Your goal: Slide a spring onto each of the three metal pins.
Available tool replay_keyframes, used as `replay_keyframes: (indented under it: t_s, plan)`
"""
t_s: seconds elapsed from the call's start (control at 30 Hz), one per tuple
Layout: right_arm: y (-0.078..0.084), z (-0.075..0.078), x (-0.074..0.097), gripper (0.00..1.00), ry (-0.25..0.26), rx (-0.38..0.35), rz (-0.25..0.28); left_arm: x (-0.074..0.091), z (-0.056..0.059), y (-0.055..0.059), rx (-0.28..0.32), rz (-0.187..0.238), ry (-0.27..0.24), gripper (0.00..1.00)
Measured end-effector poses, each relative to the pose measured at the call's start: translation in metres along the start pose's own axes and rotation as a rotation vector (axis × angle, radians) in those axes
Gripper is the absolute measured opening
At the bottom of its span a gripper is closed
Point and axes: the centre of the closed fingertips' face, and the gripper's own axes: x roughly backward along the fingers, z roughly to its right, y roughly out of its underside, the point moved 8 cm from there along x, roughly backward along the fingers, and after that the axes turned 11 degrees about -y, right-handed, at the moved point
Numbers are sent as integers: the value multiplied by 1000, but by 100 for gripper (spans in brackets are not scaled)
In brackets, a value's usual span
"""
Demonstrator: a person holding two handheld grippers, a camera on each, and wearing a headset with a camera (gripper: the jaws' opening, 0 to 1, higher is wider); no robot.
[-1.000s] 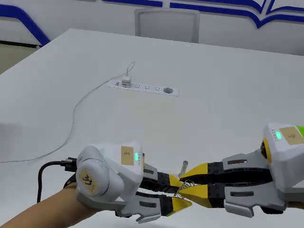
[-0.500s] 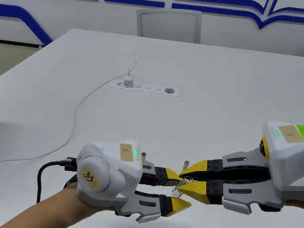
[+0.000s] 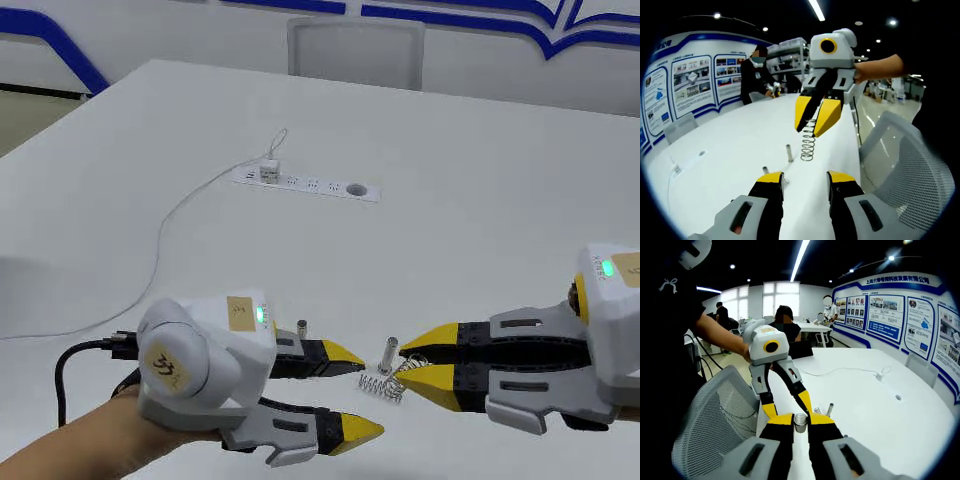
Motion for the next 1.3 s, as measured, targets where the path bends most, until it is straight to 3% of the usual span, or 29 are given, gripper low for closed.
replay_keyframes:
  t_s: [0.57, 0.93, 1.3]
  plan:
    - [20, 26, 34, 10, 172, -59, -37, 18, -19, 8, 71, 0, -92, 52]
    - [35, 47, 55, 10, 291, -118, -76, 26, -30, 7, 118, 22, -158, 68]
    - [56, 59, 63, 10, 369, -168, -111, 40, -42, 10, 170, 41, -218, 79]
